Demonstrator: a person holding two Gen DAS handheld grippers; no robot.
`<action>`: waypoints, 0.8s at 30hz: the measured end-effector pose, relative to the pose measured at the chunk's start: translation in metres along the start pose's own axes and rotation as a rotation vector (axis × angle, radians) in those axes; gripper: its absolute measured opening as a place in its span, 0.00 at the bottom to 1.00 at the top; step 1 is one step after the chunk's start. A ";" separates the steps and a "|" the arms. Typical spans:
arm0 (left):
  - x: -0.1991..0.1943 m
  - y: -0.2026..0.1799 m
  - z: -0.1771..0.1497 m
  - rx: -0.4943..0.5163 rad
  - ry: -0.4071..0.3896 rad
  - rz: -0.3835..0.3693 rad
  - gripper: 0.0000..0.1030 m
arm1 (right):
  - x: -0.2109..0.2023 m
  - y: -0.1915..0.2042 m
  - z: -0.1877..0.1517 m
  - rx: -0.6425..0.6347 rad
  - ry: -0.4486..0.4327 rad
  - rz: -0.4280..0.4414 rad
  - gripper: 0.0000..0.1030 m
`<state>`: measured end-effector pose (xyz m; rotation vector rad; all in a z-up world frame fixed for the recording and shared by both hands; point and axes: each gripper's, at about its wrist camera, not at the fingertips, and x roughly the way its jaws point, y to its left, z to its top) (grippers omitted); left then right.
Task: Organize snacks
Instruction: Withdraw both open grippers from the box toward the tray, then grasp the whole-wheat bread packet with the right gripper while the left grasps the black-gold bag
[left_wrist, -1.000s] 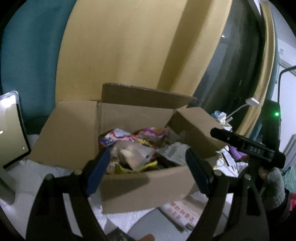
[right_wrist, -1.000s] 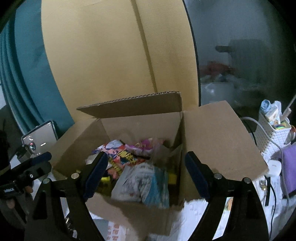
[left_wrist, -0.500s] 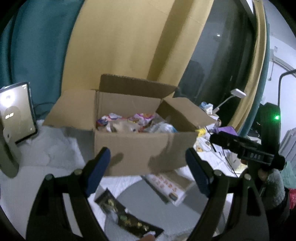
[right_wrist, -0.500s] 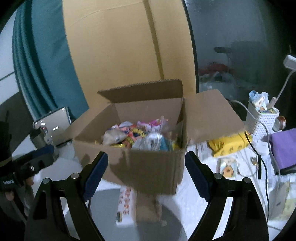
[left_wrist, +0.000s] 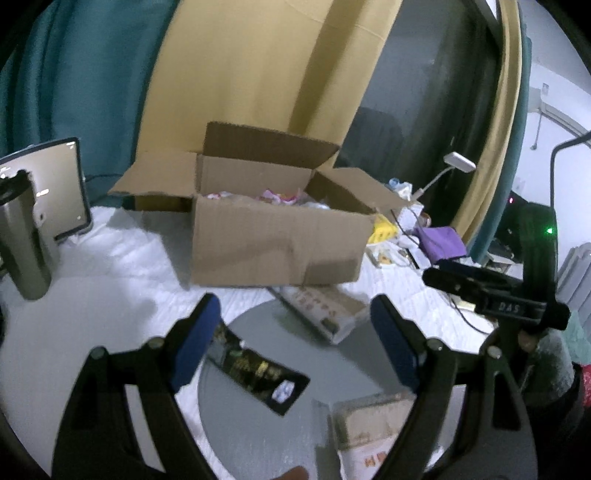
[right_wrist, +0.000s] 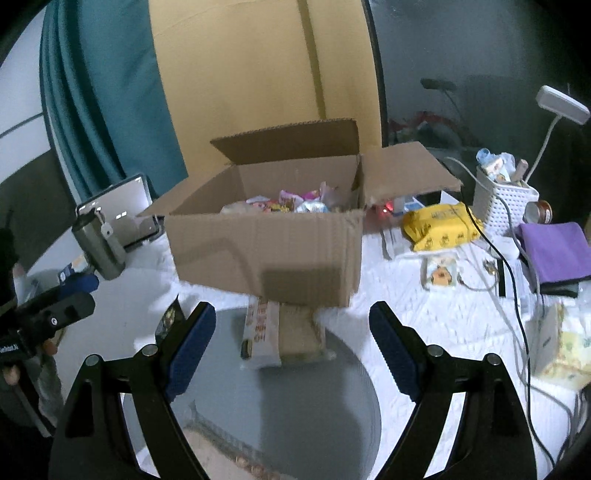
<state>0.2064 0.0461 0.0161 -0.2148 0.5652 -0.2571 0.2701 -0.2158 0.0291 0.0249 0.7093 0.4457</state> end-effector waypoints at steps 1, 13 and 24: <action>-0.002 0.000 -0.004 0.001 0.001 0.006 0.82 | -0.001 0.001 -0.004 -0.003 0.003 -0.002 0.85; -0.021 0.003 -0.055 -0.031 0.048 0.034 0.82 | -0.011 0.034 -0.067 -0.105 0.062 0.090 0.85; -0.027 0.012 -0.104 -0.058 0.108 0.134 0.82 | -0.001 0.069 -0.129 -0.281 0.218 0.211 0.86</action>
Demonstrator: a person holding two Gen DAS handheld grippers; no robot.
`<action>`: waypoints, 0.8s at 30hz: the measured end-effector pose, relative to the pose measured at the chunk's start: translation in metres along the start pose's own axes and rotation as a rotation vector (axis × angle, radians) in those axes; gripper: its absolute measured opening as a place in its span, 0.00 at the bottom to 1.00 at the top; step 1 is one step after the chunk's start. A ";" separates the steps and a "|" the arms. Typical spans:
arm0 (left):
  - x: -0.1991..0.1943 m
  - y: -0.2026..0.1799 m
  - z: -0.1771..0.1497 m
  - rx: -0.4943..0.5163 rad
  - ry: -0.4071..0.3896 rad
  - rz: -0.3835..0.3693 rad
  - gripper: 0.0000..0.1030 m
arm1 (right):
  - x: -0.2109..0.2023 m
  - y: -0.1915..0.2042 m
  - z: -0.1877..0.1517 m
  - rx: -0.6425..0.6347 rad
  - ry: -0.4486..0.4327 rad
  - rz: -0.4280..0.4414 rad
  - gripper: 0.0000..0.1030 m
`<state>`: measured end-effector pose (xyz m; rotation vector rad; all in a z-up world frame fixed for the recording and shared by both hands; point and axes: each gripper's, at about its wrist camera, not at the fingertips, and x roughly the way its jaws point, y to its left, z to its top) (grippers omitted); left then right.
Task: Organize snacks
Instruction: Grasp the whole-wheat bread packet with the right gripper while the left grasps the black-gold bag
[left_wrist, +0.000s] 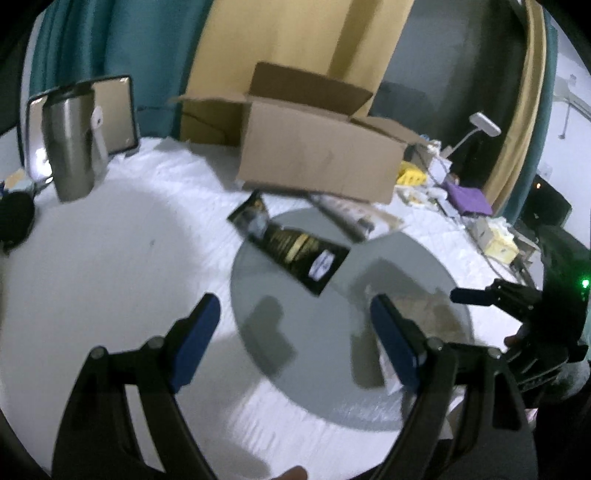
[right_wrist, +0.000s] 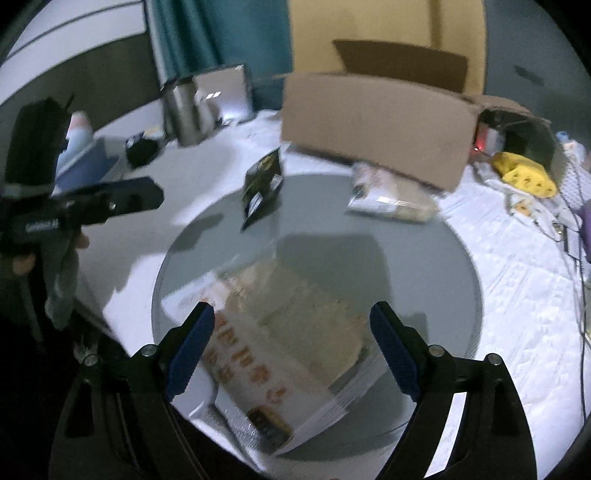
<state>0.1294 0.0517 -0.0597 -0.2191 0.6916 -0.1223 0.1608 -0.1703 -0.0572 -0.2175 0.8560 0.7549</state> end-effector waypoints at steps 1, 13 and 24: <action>0.001 0.002 -0.004 -0.004 0.009 0.010 0.82 | 0.002 0.002 -0.002 -0.011 0.008 0.005 0.86; 0.012 0.016 -0.012 -0.055 0.051 0.045 0.82 | 0.034 0.013 0.006 -0.152 0.035 -0.063 0.95; 0.034 0.016 0.014 -0.057 0.062 0.060 0.82 | 0.058 -0.025 0.035 -0.079 0.055 -0.072 0.95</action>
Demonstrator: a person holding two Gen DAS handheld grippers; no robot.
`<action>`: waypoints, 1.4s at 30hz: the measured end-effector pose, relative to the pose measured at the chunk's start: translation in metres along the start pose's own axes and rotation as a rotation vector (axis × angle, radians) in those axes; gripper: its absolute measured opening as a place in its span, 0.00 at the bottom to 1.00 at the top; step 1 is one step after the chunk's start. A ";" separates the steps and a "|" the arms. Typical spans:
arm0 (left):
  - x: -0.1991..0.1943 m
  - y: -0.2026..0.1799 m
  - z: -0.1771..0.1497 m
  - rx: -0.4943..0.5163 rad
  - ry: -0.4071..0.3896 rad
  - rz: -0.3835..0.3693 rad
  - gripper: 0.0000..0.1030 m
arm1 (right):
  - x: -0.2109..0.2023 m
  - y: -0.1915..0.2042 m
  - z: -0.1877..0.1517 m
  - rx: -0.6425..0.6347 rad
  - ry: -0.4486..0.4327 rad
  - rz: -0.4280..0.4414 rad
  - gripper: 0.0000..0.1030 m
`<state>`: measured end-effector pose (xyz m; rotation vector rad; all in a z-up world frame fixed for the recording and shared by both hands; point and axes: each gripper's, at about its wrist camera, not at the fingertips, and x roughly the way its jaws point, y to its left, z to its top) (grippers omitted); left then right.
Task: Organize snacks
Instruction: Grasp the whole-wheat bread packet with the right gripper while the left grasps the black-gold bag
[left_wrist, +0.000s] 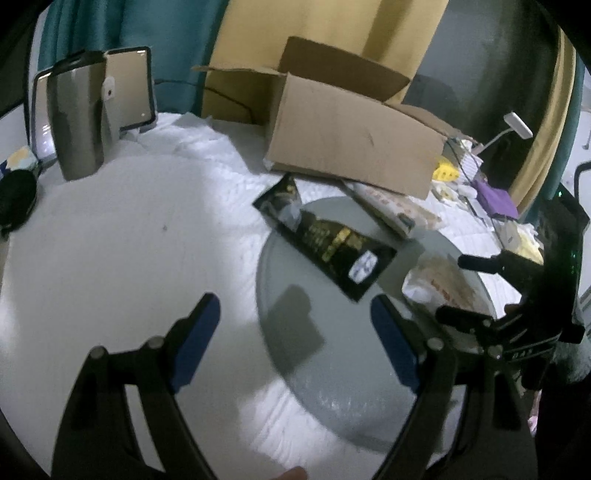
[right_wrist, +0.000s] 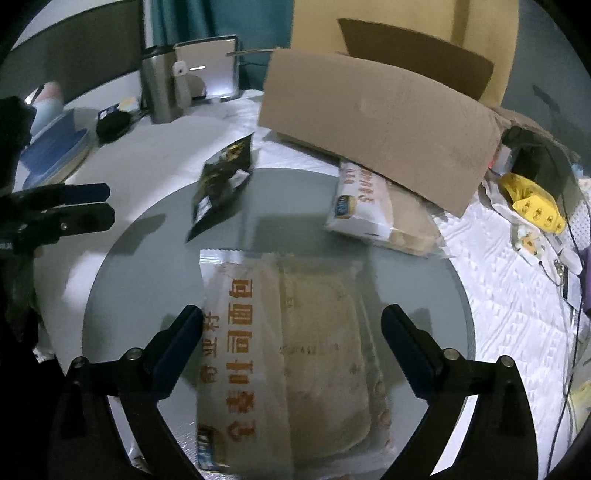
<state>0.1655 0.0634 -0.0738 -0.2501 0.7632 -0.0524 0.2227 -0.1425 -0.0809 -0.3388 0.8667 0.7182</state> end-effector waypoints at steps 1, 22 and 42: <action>0.003 -0.001 0.003 0.003 0.001 0.000 0.82 | 0.002 -0.003 0.001 0.007 0.004 0.004 0.95; 0.091 -0.040 0.059 0.017 0.093 0.008 0.82 | 0.003 -0.054 -0.018 0.099 0.011 0.072 0.87; 0.083 -0.047 0.055 0.090 0.104 -0.032 0.28 | -0.042 -0.070 -0.003 0.150 -0.124 0.092 0.81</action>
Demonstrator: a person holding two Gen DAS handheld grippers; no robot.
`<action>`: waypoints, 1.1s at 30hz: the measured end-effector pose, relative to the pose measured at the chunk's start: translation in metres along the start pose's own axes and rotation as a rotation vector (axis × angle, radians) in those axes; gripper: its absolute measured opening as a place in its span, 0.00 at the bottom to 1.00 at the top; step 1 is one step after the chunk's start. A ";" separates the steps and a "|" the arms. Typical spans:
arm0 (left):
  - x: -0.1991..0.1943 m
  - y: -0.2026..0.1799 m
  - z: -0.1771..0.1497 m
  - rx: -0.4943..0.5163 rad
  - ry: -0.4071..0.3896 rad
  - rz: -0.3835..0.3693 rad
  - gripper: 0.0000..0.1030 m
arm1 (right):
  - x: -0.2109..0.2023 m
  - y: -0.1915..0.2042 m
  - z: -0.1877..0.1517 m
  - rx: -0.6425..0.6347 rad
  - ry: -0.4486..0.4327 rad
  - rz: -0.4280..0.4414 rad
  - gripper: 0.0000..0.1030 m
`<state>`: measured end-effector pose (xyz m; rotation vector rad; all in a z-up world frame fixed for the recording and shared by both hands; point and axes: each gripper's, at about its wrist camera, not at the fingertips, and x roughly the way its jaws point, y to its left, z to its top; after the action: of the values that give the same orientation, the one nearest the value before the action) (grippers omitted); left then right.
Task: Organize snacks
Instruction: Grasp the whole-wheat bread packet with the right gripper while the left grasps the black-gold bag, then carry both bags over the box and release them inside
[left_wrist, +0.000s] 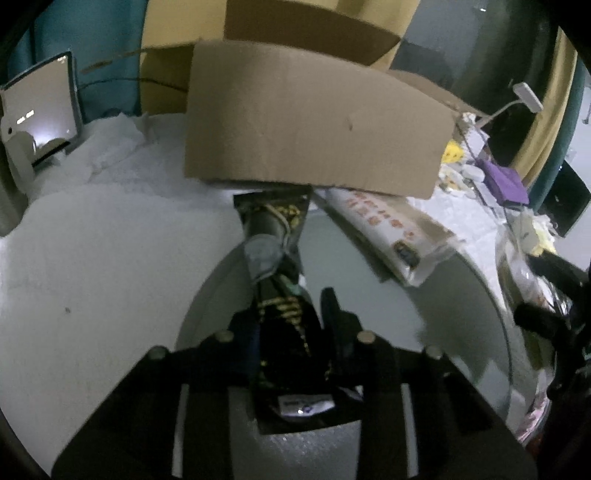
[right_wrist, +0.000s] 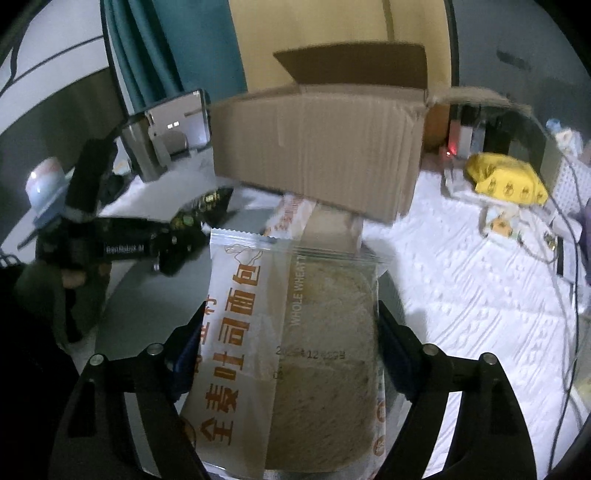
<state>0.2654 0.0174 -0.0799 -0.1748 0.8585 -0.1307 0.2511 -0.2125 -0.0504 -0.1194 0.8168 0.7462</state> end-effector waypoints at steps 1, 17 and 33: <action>-0.003 -0.001 0.000 0.002 -0.007 -0.001 0.28 | -0.002 0.001 0.003 -0.003 -0.011 -0.002 0.81; -0.057 0.000 0.055 0.064 -0.199 -0.028 0.28 | -0.009 0.003 0.075 -0.073 -0.136 -0.048 0.81; -0.054 0.005 0.128 0.117 -0.319 -0.030 0.25 | 0.015 -0.013 0.150 -0.077 -0.189 -0.086 0.81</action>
<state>0.3281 0.0449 0.0415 -0.0948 0.5291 -0.1756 0.3590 -0.1583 0.0412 -0.1494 0.6002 0.6965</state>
